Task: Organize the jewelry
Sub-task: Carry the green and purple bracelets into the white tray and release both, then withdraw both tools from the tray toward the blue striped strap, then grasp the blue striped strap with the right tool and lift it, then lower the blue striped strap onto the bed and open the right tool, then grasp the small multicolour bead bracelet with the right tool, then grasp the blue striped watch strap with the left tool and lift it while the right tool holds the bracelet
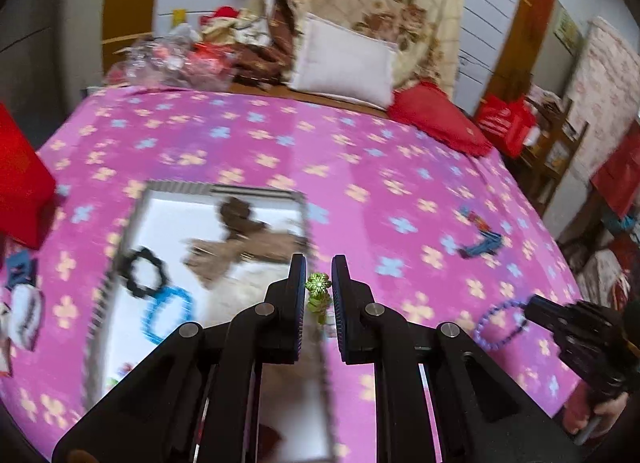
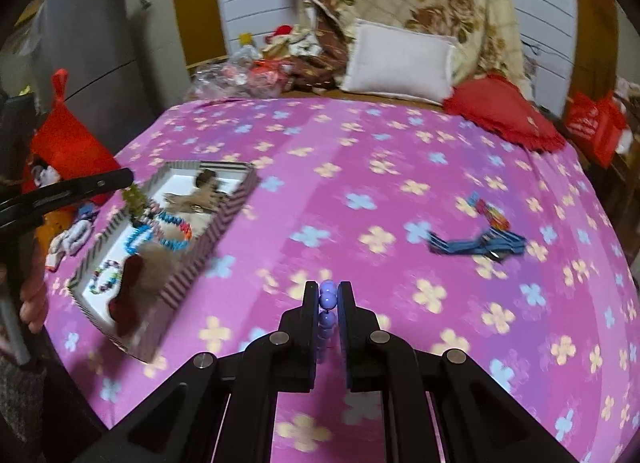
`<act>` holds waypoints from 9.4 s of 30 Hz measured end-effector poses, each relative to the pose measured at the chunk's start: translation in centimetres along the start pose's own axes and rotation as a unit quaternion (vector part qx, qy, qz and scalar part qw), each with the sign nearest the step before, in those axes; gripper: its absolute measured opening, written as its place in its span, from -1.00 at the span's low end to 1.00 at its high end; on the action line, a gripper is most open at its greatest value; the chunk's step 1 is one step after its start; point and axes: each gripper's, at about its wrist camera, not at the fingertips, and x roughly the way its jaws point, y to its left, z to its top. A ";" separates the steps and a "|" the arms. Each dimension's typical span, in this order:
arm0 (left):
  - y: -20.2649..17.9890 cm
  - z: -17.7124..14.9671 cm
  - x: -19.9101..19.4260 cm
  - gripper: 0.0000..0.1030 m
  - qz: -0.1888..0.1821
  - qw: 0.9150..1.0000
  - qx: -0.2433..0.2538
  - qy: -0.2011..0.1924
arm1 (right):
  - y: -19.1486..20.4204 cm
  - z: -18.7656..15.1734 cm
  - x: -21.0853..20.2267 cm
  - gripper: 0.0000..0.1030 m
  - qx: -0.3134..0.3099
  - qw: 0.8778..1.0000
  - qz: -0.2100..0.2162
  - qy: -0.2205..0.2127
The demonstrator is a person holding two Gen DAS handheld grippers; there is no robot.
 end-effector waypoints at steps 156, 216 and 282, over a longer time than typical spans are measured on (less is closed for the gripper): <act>-13.1 -12.2 10.1 -0.27 -0.029 0.988 0.095 0.122 | -24.2 4.3 15.1 -0.11 0.253 0.955 -0.117 0.098; -15.7 -14.4 8.7 -0.25 -0.066 0.979 0.150 0.123 | -24.9 7.4 20.3 0.13 0.155 0.967 -0.157 0.130; -22.8 -6.2 19.1 -0.24 -0.059 0.937 0.273 0.209 | -15.4 -8.3 6.3 -0.83 0.129 0.985 -0.080 0.086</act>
